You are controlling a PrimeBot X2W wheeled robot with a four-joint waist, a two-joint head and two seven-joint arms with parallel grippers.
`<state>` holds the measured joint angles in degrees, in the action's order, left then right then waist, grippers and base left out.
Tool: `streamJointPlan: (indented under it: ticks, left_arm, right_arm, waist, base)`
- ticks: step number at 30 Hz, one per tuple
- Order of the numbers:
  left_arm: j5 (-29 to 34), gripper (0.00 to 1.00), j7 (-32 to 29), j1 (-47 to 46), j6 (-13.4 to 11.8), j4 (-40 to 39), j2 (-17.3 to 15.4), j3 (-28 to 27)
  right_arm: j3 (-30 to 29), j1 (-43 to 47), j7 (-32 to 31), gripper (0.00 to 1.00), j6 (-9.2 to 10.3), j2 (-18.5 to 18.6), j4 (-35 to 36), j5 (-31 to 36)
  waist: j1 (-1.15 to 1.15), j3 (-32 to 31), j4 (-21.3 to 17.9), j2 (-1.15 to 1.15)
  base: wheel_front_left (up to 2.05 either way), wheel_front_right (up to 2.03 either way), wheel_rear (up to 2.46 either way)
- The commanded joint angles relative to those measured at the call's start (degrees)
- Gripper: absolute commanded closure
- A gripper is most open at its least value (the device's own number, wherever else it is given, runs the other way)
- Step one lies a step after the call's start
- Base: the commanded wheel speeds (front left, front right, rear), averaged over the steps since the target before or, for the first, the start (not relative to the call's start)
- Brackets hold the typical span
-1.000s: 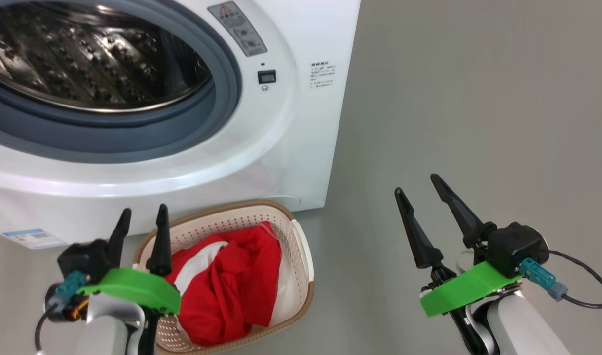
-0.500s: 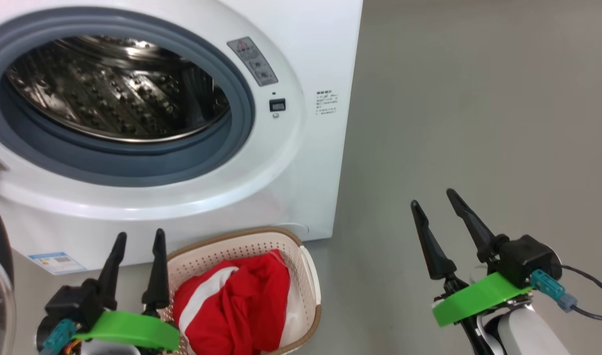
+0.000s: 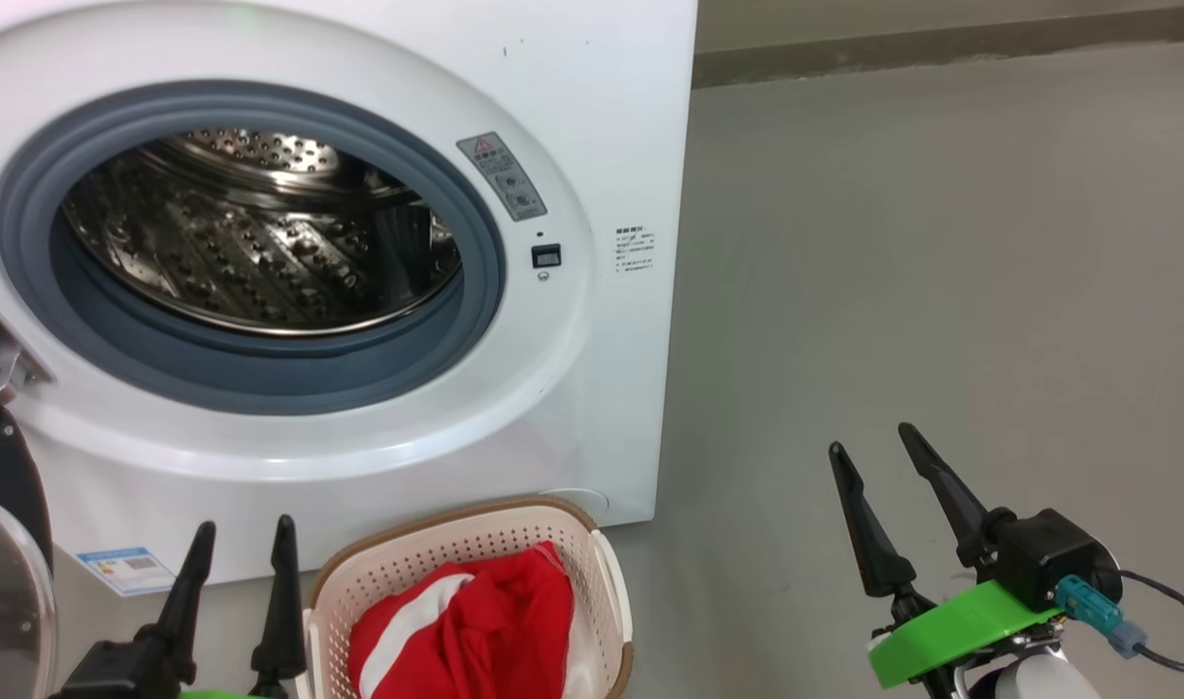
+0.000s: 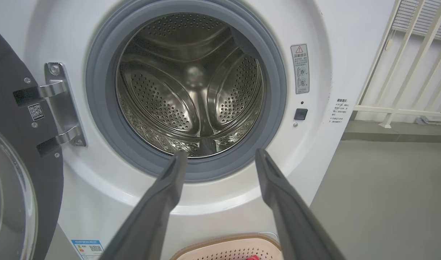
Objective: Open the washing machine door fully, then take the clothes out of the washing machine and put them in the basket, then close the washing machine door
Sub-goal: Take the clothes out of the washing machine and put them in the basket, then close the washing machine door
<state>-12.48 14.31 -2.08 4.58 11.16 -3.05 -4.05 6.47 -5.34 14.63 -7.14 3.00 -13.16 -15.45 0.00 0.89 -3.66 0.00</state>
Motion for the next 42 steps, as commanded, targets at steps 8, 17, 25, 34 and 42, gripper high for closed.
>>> streamJointPlan:
  ticks: [8, 17, 25, 34, 42]
  left_arm:
    - [0.97, 0.00, 0.69, 1.74, -0.13, -2.73, -1.82, -3.53]
    - [0.98, 0.00, 0.69, 4.00, -0.17, -3.15, -1.41, -3.21]
    - [0.85, 0.00, 0.69, 4.31, -0.48, -2.67, -1.29, -3.02]
    - [1.07, 0.00, 0.69, 4.19, -0.95, -2.77, -1.14, -2.56]
    - [1.26, 0.00, 0.69, 4.42, -1.36, -3.27, -1.05, -2.16]
  right_arm:
    - [0.80, 1.15, 0.37, 0.00, -0.35, -0.13, 1.94, 1.50]
    - [0.13, 2.24, 0.37, 0.00, -0.35, 0.19, 2.35, 1.88]
    - [0.40, 2.59, 0.37, 0.00, -0.35, 0.25, 2.45, 1.93]
    - [0.68, 2.83, 0.37, 0.00, -0.35, 0.69, 2.47, 1.89]
    - [0.89, 2.91, 0.37, 0.00, -0.35, 0.94, 2.58, 1.82]
  waist:
    - [0.00, -1.77, -0.92, 0.00]
    - [0.00, -2.81, -0.86, 0.00]
    - [0.00, -3.21, -0.66, 0.00]
    - [0.00, -3.35, -0.33, 0.00]
    - [0.00, -3.41, -0.11, 0.00]
  base:
    - [0.00, 0.00, 0.00]
    - [0.00, 0.00, 0.00]
    - [0.00, 0.00, 0.00]
    - [0.00, 0.00, 0.00]
    - [-0.59, 0.59, 0.00]
